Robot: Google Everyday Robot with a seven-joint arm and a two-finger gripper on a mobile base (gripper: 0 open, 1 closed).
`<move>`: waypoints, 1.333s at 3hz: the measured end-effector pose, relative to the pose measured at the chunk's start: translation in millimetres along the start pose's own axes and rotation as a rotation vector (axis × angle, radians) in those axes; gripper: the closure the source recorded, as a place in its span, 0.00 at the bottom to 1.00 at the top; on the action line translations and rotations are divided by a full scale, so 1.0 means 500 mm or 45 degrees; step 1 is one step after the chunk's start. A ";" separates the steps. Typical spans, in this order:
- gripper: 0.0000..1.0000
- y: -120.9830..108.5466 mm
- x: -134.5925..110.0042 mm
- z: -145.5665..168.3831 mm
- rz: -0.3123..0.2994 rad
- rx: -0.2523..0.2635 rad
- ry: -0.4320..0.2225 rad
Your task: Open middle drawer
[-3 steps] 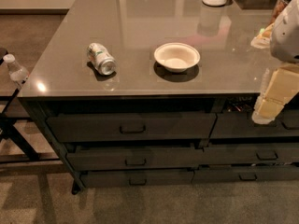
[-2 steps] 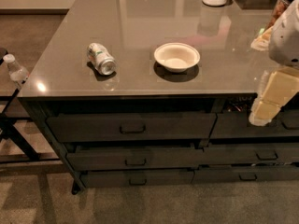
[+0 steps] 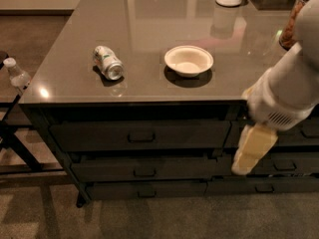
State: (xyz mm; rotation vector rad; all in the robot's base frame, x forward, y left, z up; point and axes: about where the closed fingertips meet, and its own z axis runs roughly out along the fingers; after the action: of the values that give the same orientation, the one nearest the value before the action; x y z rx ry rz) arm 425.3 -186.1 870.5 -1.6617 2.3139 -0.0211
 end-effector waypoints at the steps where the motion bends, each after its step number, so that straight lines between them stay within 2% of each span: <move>1: 0.00 0.041 0.017 0.123 0.052 -0.097 0.048; 2: 0.00 0.041 0.017 0.123 0.051 -0.097 0.048; 3: 0.00 0.066 0.025 0.159 0.068 -0.154 0.049; 4: 0.00 0.127 0.029 0.258 0.100 -0.262 0.044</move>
Offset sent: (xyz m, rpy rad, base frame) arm -0.0033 0.0085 -0.0536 -0.0017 0.0721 -0.0200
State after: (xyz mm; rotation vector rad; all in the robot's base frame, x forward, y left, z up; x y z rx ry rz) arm 393.7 -158.0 732.2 -1.6731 2.4772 0.2130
